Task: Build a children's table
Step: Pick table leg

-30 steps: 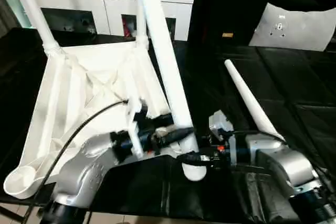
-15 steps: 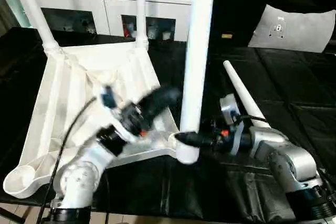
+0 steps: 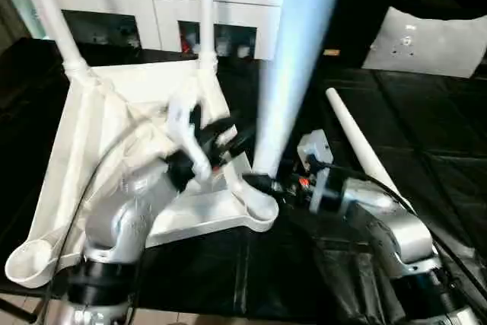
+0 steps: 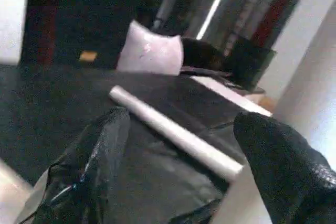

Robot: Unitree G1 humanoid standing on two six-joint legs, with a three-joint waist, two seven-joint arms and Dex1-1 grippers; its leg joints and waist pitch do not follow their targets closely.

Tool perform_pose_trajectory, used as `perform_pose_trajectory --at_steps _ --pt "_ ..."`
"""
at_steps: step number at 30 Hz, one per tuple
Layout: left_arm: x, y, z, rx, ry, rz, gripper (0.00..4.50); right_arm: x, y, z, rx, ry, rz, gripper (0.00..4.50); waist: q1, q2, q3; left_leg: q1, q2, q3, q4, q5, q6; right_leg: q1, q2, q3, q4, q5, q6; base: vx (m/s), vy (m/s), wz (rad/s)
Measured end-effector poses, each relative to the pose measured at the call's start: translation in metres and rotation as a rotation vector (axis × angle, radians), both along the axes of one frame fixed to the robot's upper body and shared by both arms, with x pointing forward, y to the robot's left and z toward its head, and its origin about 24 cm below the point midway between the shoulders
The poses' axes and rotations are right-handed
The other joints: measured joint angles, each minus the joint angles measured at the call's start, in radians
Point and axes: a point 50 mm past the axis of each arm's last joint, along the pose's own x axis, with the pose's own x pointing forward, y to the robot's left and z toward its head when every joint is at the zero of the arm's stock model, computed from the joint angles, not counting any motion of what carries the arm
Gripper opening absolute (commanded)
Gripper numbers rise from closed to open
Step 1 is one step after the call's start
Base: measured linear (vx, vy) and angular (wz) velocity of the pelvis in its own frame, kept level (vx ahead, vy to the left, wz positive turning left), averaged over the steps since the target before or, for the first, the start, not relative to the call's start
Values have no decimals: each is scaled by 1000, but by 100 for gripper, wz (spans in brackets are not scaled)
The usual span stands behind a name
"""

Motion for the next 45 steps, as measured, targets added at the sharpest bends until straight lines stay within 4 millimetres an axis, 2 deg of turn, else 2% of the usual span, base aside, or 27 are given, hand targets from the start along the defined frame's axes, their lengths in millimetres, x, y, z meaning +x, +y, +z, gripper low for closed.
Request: perform_pose_trajectory --at_steps 11,17,21,24,26,27,29,32,35,45 --pt "-1 -4 -1 116 -47 1 395 1 1 -6 -43 11 -47 191 -2 0 0 2 0 0 0 1 -1 1 0 0 1 0 0 0 0 0" --pt "0 6 -2 178 -66 9 395 8 -6 -7 -41 -2 -169 191 -1 2 0 2 0 0 0 0 -1 2 0 0 0 0 0 0 0 0" --pt "-2 28 -15 283 -38 26 395 15 -19 2 -8 -82 -262 191 -3 2 1 2 0 0 0 0 -1 1 0 0 1 0 0 0 0 0" --pt "-7 33 -23 403 -58 -51 395 16 -20 1 -37 -14 -266 191 -3 2 0 3 0 0 -1 1 -1 1 0 0 1 0 0 0 0 0" --pt "-13 38 -35 488 -37 -112 395 15 -24 -2 -69 26 -267 191 -4 4 1 4 0 0 -1 1 -1 2 0 1 1 0 0 0 0 0" --pt "-16 38 -43 506 -10 -139 360 14 -27 -4 -82 41 -272 191 -4 4 1 3 0 0 -1 1 -1 1 0 1 1 0 0 0 0 0" --pt "-21 36 -52 535 16 -209 333 13 -24 -5 -84 39 -261 191 -2 4 1 3 0 1 -1 1 -1 1 0 1 1 0 0 0 0 0" --pt "-25 37 -56 563 13 -268 335 11 -22 -7 -76 31 -256 191 -2 4 1 4 0 1 -1 1 -1 1 0 1 1 0 0 0 0 0" --pt "-34 47 -68 655 50 -319 335 7 -23 -7 -67 13 -259 191 -5 5 1 4 0 1 -1 1 -1 1 0 1 1 0 0 0 0 0" --pt "-44 52 -87 747 101 -322 335 -3 -21 -8 -55 10 -251 191 -7 8 1 5 0 0 -1 1 -1 2 0 1 1 1 0 0 0 0"
